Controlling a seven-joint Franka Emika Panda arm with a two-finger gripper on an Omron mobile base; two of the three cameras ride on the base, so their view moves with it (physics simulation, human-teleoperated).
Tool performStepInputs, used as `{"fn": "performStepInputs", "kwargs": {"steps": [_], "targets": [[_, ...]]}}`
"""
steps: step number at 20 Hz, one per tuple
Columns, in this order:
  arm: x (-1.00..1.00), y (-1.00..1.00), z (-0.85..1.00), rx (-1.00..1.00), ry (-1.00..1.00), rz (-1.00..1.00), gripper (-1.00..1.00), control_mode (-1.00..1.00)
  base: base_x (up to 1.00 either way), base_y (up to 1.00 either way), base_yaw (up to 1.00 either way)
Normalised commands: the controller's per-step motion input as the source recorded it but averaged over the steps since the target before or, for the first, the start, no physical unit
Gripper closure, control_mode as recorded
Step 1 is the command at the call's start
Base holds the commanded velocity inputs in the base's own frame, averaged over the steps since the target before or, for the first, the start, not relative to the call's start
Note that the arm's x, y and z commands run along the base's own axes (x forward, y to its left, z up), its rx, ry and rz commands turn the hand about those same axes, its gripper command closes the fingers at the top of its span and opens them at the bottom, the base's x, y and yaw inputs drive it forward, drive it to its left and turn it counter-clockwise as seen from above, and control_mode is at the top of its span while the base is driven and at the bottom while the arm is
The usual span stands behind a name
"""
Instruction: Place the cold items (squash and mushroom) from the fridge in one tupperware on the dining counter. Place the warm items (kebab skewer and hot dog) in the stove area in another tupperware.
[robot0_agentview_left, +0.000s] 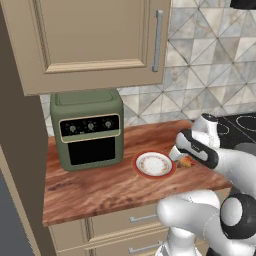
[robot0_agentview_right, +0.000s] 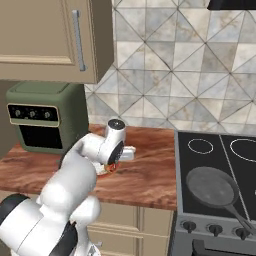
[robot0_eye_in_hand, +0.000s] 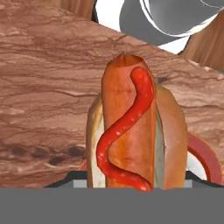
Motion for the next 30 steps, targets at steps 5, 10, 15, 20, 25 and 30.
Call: {"fn": "performStepInputs", "kwargs": {"steps": [5, 10, 15, 20, 25, 30], "targets": [[-1.00, -0.27, 1.00, 0.01, -0.08, -0.19, 1.00, -1.00, 0.00, 0.00, 0.00], [-1.00, 0.00, 0.89, -0.12, -0.03, -0.27, 1.00, -1.00, 0.00, 0.00, 0.00], [-1.00, 0.06, 0.88, -0.17, -0.09, -0.20, 1.00, -1.00, 0.00, 0.00, 0.00], [-0.95, 0.46, 0.70, -0.19, -0.13, -0.06, 1.00, -1.00, 0.00, 0.00, 0.00], [-0.57, 0.74, 0.01, -0.04, -0.23, 0.01, 1.00, -1.00, 0.00, 0.00, 0.00], [0.16, -0.02, -0.25, 0.09, -0.01, 0.14, 1.00, -1.00, 0.00, 0.00, 0.00]]}}
